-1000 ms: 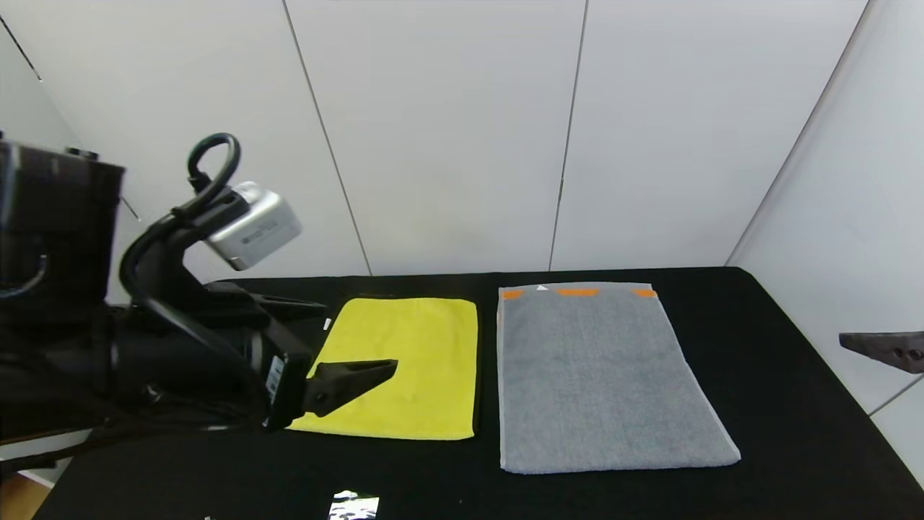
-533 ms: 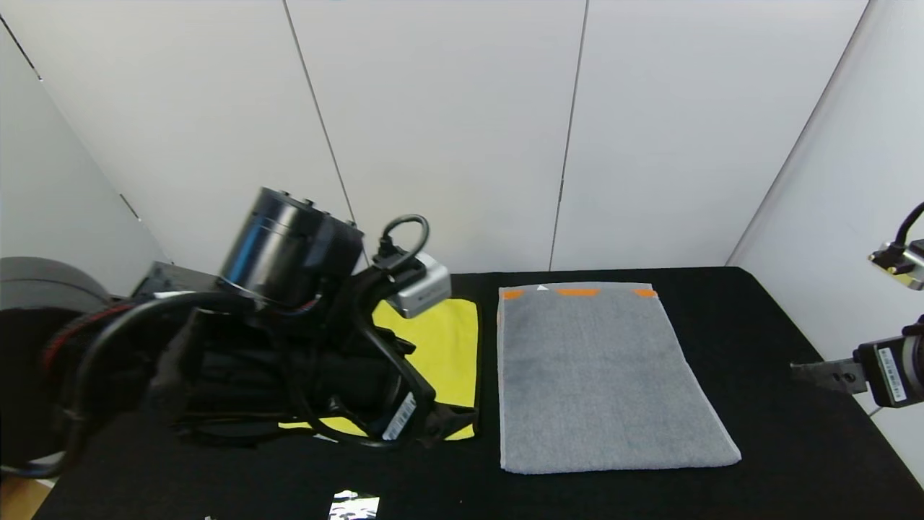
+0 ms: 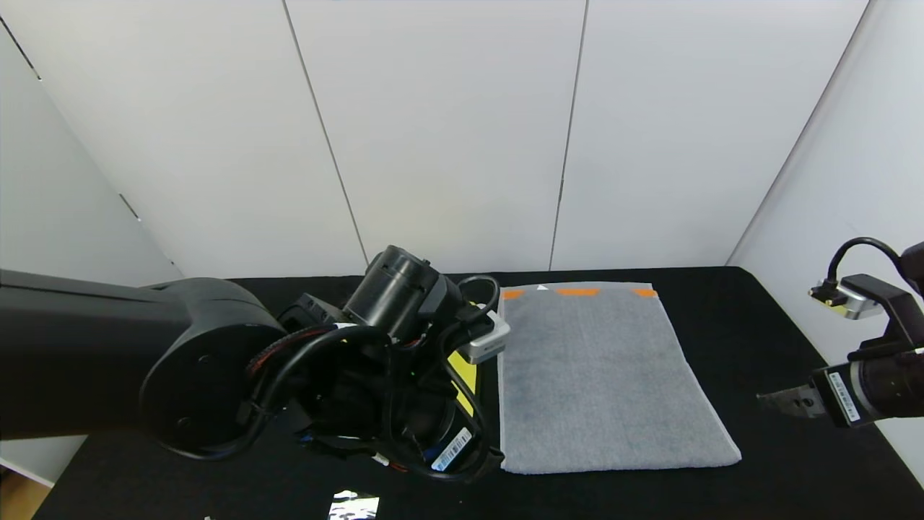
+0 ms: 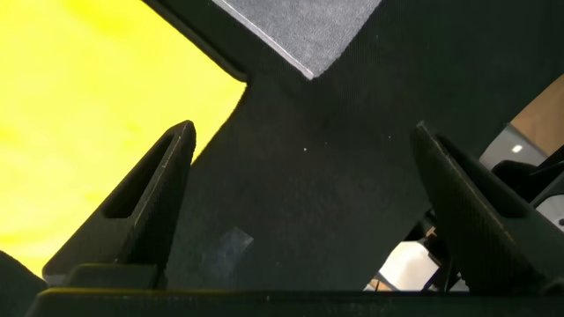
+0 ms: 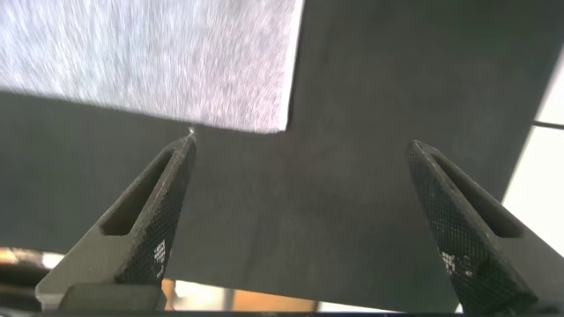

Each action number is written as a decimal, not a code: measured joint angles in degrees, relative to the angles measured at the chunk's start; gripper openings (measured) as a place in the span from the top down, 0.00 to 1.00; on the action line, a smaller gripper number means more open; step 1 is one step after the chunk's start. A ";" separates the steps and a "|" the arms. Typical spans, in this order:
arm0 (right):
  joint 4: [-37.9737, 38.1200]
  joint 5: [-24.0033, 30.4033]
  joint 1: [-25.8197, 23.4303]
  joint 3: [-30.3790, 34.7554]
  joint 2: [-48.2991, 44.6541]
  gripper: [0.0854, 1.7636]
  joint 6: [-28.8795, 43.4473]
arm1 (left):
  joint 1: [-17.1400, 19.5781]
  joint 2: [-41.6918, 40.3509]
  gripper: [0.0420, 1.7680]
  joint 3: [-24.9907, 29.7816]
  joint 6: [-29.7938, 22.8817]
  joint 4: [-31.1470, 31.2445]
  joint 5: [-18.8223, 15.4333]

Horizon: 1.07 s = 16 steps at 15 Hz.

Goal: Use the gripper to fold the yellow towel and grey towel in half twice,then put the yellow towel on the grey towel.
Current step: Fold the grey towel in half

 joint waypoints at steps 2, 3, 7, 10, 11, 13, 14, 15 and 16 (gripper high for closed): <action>-0.07 0.05 0.13 0.22 1.71 0.03 -1.37 | -0.37 1.27 0.03 -0.39 0.77 0.27 0.09; -0.09 0.07 0.17 0.33 2.50 0.03 -2.22 | -0.63 1.90 0.03 -0.59 0.88 0.27 0.35; -0.33 0.09 0.22 0.46 5.79 0.03 -3.62 | -2.01 4.72 0.03 -1.02 0.95 0.29 1.83; -0.44 0.02 0.44 0.44 8.09 0.03 -3.69 | -2.79 6.78 0.03 -1.30 0.95 0.23 2.62; -0.49 0.02 0.52 0.39 8.92 0.03 -3.73 | -3.06 7.52 0.03 -1.49 0.87 0.10 2.78; -0.51 0.02 0.77 0.28 10.36 0.03 -3.78 | -3.60 9.18 0.03 -1.88 0.65 -0.45 3.85; -0.57 -0.06 0.89 0.13 11.08 0.03 -3.75 | -3.80 10.03 0.03 -2.18 0.51 -0.48 4.12; -0.57 -0.11 1.02 0.11 11.79 0.03 -3.80 | -3.95 10.81 0.03 -2.62 0.40 -0.50 4.21; -0.60 -0.20 1.18 0.05 12.51 0.03 -3.80 | -4.00 11.61 0.03 -3.10 0.29 -0.48 4.23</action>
